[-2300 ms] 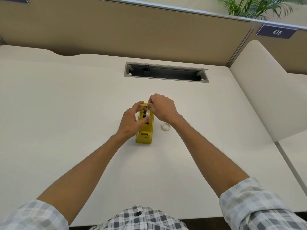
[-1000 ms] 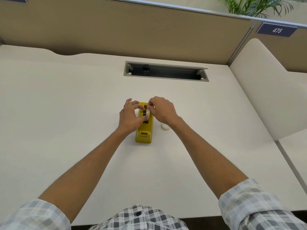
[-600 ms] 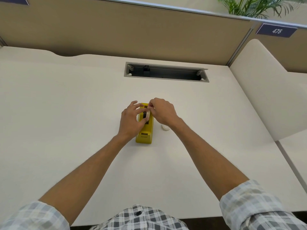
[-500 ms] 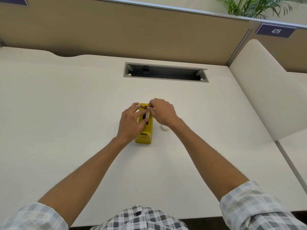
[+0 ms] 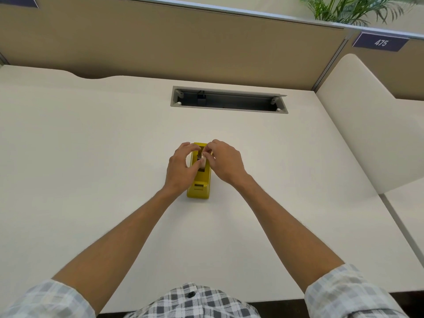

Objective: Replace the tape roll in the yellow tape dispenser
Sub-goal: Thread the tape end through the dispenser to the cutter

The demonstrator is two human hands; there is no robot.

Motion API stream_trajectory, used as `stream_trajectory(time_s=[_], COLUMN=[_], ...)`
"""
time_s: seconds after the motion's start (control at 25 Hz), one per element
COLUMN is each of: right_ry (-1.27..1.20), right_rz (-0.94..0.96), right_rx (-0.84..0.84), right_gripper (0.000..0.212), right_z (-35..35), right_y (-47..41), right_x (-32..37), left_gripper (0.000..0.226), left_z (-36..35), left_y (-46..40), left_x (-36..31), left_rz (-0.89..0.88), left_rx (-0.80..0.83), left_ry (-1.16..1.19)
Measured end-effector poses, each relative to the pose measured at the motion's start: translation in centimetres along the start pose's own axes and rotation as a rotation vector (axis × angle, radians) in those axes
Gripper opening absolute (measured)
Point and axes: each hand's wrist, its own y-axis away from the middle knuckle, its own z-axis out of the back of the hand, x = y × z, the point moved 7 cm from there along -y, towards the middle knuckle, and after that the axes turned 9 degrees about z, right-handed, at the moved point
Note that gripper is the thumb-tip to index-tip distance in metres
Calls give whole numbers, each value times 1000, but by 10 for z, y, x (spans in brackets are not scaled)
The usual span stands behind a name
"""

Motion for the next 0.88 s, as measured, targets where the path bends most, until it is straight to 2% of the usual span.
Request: stream_trajectory(time_s=[0.08,0.2,0.64,0.88], right_ry=[5,-19,-114,-87], right_rz=[5,14,10,24], right_rx=[-2,-19,-83,-143], right_gripper=[19,19,20,19], right_z=[0,-1,-4,-2], right_y=[2,6,16,22], right_x=[1,0,-3,0], left_gripper=[41,37,35,33], left_z=[-6,-11,-9,-8], left_y=[-1,0,-5,-7], left_x=[2,4,2,2], left_rz=[29,3,-72,-96], left_rx=[87,162,194,219], left_ry=[-27,-60,-104,-153])
